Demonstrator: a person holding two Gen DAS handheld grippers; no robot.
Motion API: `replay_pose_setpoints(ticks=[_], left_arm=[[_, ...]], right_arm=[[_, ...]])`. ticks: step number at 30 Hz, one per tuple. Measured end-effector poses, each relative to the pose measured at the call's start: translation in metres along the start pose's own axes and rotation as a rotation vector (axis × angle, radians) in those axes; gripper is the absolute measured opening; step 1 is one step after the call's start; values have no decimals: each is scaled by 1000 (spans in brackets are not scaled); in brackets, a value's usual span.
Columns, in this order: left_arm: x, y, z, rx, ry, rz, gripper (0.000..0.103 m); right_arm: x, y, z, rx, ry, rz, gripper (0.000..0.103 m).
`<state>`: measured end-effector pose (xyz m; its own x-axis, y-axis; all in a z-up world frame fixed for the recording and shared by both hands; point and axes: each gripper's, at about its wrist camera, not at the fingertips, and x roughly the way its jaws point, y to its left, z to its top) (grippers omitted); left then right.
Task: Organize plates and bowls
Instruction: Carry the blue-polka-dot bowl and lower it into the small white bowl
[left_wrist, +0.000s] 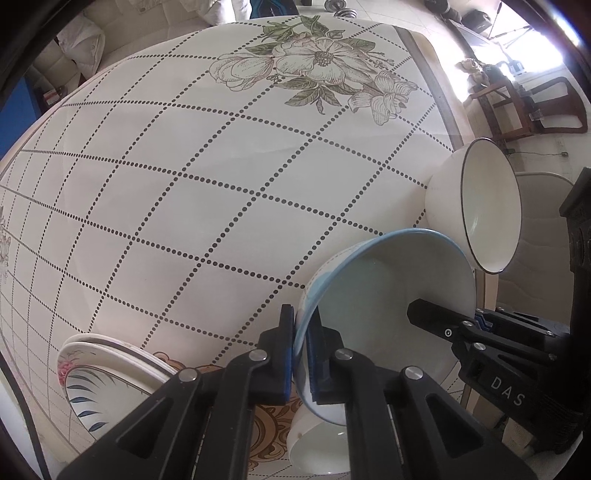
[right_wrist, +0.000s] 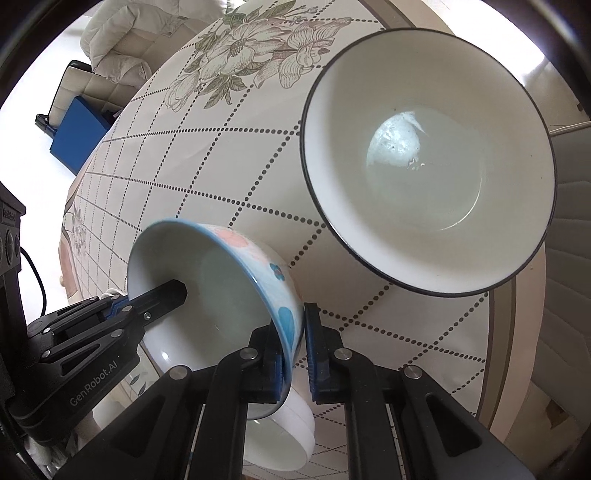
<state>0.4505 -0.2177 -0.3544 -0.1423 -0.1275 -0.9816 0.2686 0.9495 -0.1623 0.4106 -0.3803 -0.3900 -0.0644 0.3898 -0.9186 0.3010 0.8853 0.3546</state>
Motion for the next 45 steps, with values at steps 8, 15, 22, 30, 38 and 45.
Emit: replay_pose_setpoints(ticks=[8, 15, 22, 30, 38, 45], left_arm=[[-41, -13, -9, 17, -36, -2, 4], [-56, -16, -45, 31, -52, 8, 4], [-37, -5, -92, 3, 3, 10, 4], [-9, 3, -109, -24, 42, 35, 4], [5, -7, -113, 2, 54, 81, 4], [12, -11, -112, 6, 61, 95, 4]], right_arm=[[-35, 12, -9, -20, -26, 12, 11], [-61, 21, -41, -43, -29, 17, 11], [-43, 19, -88, -68, 23, -3, 11], [-9, 14, -115, -81, 74, -36, 11], [8, 17, -116, -79, 91, -67, 11], [10, 18, -115, -84, 96, -87, 11]])
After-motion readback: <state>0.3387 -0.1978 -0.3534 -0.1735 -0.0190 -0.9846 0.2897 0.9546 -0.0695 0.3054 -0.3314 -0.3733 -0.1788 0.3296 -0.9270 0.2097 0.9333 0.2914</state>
